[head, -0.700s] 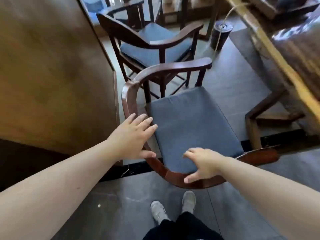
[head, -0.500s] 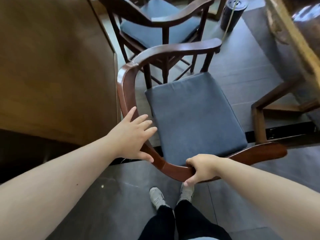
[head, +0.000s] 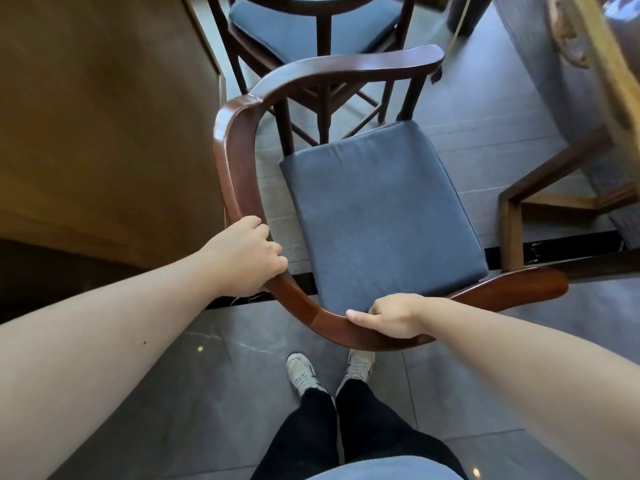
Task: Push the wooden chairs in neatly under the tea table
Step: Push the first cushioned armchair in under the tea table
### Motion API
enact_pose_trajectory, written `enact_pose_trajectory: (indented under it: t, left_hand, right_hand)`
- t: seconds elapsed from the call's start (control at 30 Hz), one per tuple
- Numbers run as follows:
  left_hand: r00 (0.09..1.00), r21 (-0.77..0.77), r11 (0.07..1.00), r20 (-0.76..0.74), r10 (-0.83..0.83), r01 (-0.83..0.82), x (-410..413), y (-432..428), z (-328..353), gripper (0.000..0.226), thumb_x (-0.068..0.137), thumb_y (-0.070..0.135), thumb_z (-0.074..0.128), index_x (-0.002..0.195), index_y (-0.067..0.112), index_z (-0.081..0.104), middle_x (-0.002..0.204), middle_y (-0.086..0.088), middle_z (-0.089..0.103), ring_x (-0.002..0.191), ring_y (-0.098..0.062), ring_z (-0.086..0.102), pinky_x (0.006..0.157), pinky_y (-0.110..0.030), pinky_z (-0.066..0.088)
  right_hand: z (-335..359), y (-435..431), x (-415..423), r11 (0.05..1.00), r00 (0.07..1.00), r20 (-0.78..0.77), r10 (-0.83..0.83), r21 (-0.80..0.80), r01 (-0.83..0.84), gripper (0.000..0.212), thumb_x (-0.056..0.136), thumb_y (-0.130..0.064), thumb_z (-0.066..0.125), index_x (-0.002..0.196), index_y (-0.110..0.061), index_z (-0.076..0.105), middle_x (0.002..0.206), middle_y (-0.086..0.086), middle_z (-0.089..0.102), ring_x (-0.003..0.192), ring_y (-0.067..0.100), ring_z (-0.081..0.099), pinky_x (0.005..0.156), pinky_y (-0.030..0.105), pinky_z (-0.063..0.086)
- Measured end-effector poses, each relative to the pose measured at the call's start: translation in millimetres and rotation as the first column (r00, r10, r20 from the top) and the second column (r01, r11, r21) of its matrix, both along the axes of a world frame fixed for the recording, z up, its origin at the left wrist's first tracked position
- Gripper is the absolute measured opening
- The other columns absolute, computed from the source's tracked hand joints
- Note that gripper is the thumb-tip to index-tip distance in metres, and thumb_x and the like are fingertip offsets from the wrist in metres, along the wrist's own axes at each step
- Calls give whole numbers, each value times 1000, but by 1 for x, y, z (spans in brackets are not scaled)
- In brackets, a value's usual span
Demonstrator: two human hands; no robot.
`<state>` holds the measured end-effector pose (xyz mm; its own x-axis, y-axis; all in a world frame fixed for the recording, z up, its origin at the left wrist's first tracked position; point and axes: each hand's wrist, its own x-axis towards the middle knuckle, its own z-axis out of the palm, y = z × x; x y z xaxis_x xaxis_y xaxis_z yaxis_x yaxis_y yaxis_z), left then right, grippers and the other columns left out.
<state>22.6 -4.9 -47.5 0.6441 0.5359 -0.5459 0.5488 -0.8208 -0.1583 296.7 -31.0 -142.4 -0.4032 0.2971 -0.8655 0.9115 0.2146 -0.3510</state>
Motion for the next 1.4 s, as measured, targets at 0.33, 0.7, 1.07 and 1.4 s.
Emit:
enact_pose_trajectory:
  t: [0.33,0.7,1.07,1.4]
  left_hand:
    - [989,-57,998,146,-21,30,113,-34,0,16,95,26,43,93,16,56,91,-4,68,79,-32,65,65,-34,39]
    - [963,-22,996,260,-73,82,104,-16,-9,24,84,41,62,97,20,58,95,-1,62,81,-25,61,63,-36,49]
    - [889,68,970,389,-243,235,16,87,0,63,66,46,81,117,16,60,126,-13,60,110,-32,59,89,-45,51]
    - [785,-3,878,450,-426,479,-7,140,-16,57,73,39,75,121,16,56,126,-10,60,112,-32,57,91,-43,51]
  right_hand:
    - [17,-3,108,989,975,215,51,123,-78,76,94,-71,13,86,-15,63,114,10,68,110,29,58,87,35,39]
    - [13,-17,140,964,982,187,-16,265,-35,57,97,-62,26,85,-22,64,104,5,71,97,27,62,83,36,47]
    - [69,-37,43,636,799,-261,-542,494,592,45,90,-69,36,91,-31,61,86,-12,65,80,10,59,71,38,50]
    - [86,-70,-46,482,634,-266,-726,461,746,70,77,-79,51,129,-32,54,123,-16,61,109,8,57,89,32,50]
